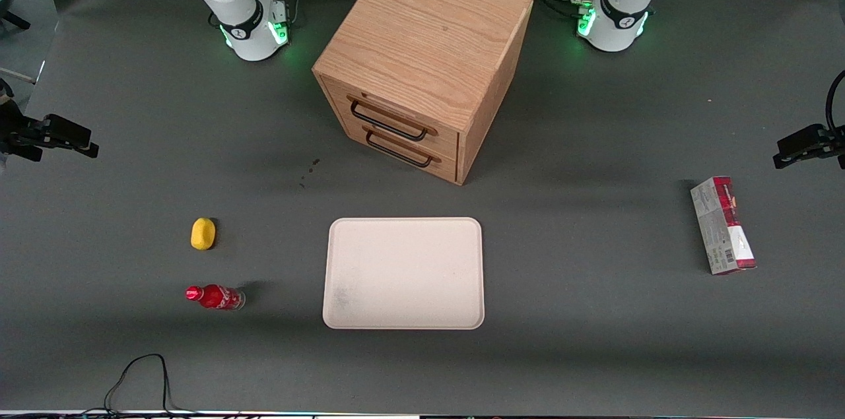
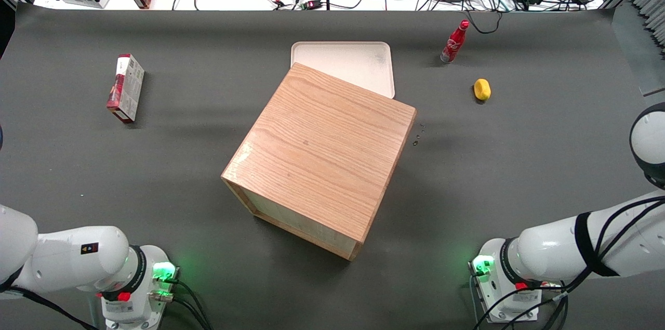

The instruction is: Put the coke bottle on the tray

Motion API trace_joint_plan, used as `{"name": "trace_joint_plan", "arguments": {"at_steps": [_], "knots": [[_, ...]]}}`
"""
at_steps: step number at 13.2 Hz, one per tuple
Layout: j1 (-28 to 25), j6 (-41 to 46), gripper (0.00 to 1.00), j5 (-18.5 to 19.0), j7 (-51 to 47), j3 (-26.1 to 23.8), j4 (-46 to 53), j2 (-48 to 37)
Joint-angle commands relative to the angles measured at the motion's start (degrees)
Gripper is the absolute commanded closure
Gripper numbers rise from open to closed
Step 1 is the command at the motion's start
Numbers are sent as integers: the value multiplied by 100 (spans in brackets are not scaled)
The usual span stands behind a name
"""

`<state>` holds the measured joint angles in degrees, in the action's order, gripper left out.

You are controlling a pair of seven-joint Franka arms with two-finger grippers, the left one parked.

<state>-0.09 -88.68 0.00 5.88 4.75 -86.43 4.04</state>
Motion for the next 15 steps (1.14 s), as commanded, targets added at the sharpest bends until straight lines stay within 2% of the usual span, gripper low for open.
{"name": "trace_joint_plan", "arguments": {"at_steps": [1, 9, 11, 15], "knots": [[-27, -36, 0, 18, 124, 17, -129, -105], [-27, -79, 0, -9, 46, -18, 81, 148], [-114, -71, 0, -36, 28, -44, 658, 630], [-281, 105, 0, -220, -34, -140, 2522, 2063]]}}
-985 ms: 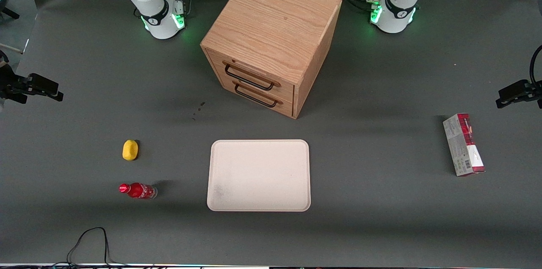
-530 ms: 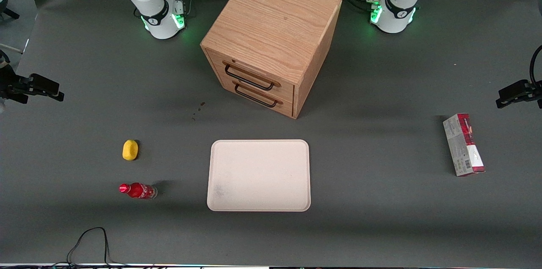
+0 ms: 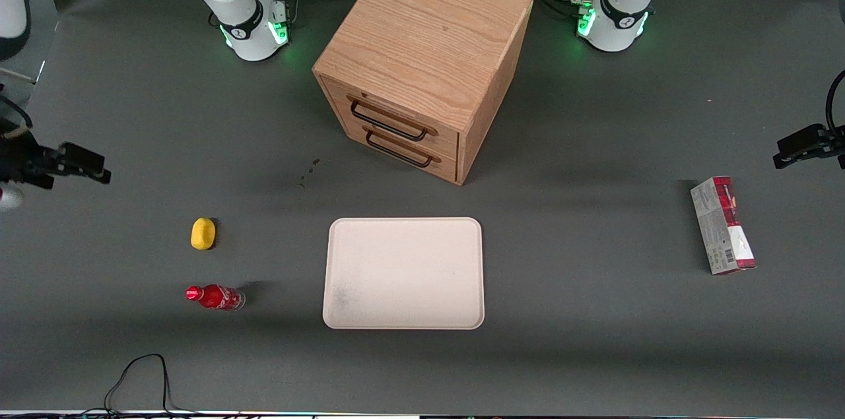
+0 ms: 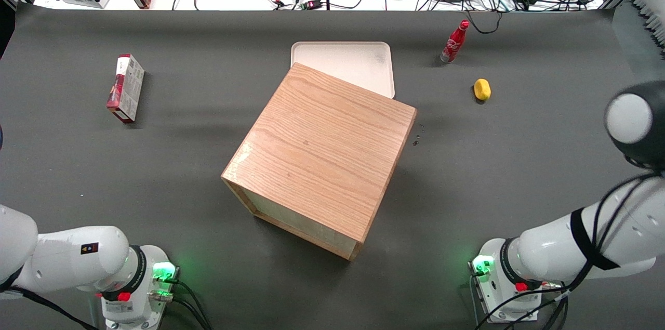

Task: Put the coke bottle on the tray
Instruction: 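Move the right gripper down to the red Coca-Cola bottle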

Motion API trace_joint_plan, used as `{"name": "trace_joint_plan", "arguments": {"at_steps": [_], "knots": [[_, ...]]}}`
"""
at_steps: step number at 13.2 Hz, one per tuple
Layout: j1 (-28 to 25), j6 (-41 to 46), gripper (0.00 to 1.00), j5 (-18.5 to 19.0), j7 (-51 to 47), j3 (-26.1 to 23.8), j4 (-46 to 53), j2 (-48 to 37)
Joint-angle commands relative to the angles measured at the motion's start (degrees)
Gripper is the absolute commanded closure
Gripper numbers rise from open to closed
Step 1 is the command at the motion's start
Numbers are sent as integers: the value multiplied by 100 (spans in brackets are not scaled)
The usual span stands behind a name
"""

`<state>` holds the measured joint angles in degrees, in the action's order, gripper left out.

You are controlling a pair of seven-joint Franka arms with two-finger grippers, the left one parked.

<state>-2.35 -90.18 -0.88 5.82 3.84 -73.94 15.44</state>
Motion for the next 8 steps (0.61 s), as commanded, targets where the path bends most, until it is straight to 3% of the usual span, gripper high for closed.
{"name": "trace_joint_plan", "arguments": {"at_steps": [1, 4, 8], "knots": [[-55, 255, 0, -123, -37, -129, 1625, 1213], [-55, 186, 0, -123, -38, -182, 2260, 1820], [-55, 89, 0, -123, -230, -173, 2226, 2102]]}}
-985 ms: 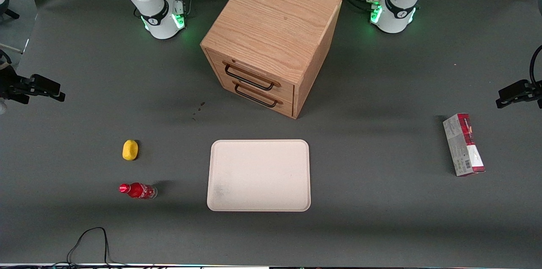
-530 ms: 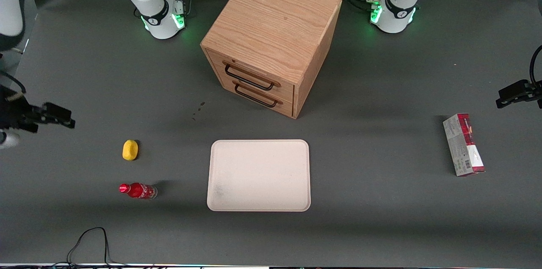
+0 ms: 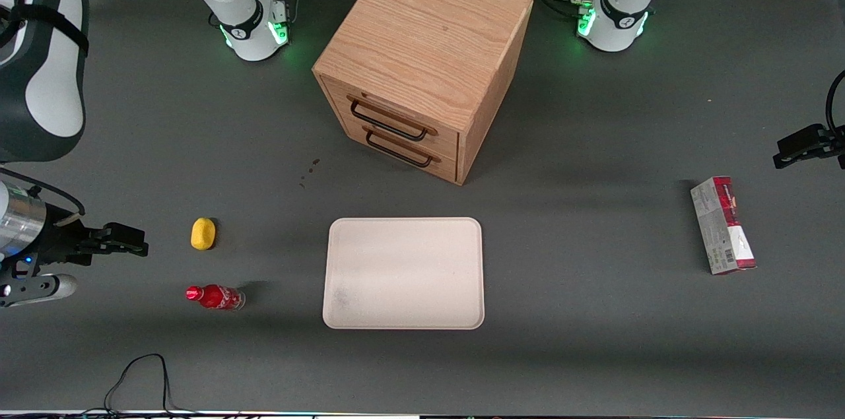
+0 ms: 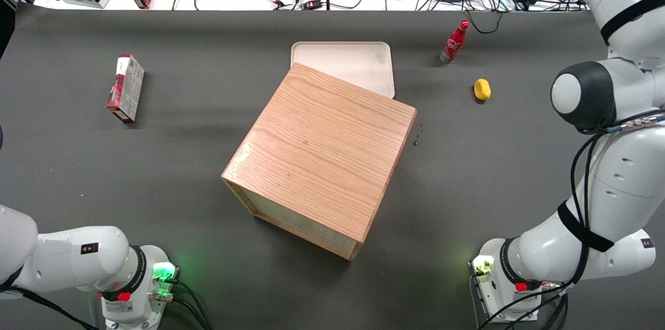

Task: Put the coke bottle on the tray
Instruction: 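Move the right gripper down to the red Coca-Cola bottle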

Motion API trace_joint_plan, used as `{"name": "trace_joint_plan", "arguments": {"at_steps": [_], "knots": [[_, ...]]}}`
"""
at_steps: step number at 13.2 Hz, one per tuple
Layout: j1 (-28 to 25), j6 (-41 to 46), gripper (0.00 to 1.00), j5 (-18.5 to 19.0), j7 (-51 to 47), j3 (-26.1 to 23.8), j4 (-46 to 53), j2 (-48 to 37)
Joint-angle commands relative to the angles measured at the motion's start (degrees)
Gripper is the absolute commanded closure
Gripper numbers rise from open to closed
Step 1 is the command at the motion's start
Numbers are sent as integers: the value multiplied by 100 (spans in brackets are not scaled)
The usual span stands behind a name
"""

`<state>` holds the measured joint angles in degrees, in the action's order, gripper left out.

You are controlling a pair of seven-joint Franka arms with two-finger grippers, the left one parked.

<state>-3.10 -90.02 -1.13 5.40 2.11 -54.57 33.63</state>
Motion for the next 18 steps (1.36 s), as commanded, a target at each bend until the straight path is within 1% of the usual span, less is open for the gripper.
{"name": "trace_joint_plan", "arguments": {"at_steps": [1, 3, 7, 9, 13, 16, 18], "knots": [[3, -76, 0, -90, -258, 0, 271, 406], [3, -305, 0, -90, -355, 0, 62, 600], [-129, -1691, 0, -107, -461, 0, -756, 697], [-138, -2071, 0, -116, -592, 0, -967, 793], [-147, -2344, 0, -116, -602, 0, -1152, 978], [-121, -2818, 0, -125, -584, 0, -1713, 952], [-112, -2846, 0, -125, -567, 0, -1759, 952]]}}
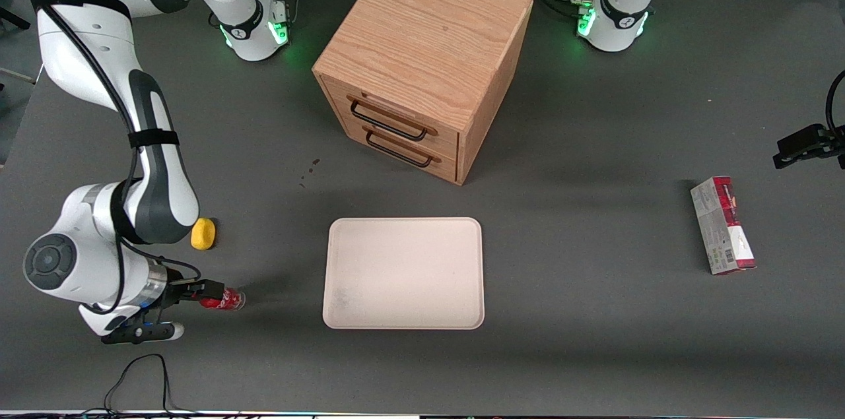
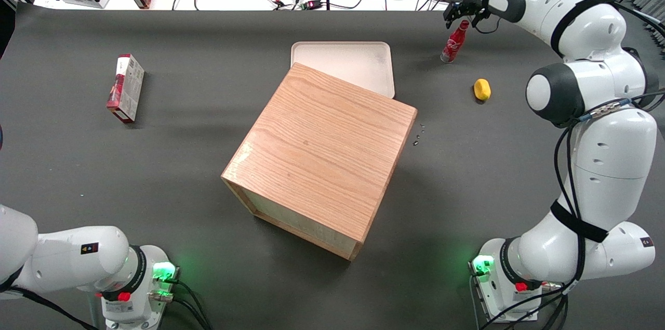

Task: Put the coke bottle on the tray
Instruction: 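Close the right gripper around the bottle's body and lift it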

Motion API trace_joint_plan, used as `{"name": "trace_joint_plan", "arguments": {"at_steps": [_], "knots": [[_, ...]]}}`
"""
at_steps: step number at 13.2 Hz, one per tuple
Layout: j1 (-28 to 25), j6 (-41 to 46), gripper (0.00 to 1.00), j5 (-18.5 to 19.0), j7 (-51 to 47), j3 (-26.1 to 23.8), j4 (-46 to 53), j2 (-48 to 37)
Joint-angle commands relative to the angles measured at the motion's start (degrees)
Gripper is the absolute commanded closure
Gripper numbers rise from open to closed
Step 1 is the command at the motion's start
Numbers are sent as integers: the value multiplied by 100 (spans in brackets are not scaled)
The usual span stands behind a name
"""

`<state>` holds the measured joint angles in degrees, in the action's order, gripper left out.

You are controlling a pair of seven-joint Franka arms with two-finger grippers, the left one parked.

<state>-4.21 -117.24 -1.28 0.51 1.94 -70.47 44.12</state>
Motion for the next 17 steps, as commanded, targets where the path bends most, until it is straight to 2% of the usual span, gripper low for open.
{"name": "trace_joint_plan", "arguments": {"at_steps": [1, 6, 8, 11, 13, 17], "knots": [[7, -107, 0, -109, -42, 26, -169, -96], [8, 104, 1, -100, -7, 34, -160, -184], [8, 122, 26, -91, -7, 34, -134, -193], [8, 122, 73, -65, 11, 43, -107, -210], [16, 122, 97, -82, 89, 43, -107, -228], [16, 201, 100, -56, 90, 43, -72, -298]]}}
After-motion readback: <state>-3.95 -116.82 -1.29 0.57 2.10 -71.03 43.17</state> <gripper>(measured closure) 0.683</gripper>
